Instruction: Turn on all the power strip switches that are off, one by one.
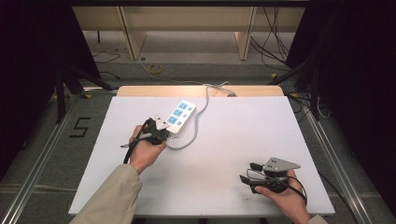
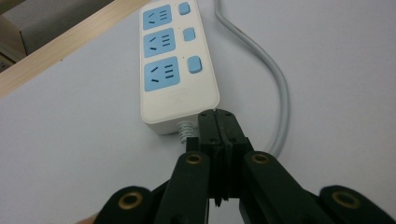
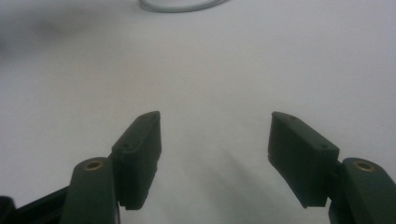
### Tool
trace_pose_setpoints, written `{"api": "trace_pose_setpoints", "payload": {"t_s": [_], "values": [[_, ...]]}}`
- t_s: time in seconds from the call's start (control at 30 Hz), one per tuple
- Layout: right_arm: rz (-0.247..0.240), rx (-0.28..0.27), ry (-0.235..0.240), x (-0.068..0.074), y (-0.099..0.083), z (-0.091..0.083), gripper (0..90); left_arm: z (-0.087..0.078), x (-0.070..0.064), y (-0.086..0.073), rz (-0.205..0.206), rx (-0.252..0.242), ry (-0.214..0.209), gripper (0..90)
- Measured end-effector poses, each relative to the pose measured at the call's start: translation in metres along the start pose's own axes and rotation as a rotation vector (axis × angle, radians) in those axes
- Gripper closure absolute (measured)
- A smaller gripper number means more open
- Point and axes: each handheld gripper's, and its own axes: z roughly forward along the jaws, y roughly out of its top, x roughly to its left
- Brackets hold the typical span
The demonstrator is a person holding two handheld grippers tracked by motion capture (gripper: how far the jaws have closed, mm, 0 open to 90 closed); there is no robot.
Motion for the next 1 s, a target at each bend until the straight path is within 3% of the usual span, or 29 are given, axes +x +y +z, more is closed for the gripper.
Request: {"api": "trace_pose_setpoints", "payload": {"t_s": [0.23, 0.63, 1.0], "values": [[0.0, 0.0, -0.002, 0.0, 0.0, 0.0, 35.6, 0.007, 0.0, 0.011, 0.015, 0.001, 0.005, 89.7], [-0.007, 0.0, -0.002, 0.003, 0.001, 0.0, 35.6, 0.024, 0.004, 0.021, -0.005, 0.0, -0.011, 89.8], [-0.008, 0.001, -0.001, 0.003, 0.0, 0.0, 35.6, 0.04, 0.012, 0.029, -0.007, 0.027, -0.011, 89.7]]}}
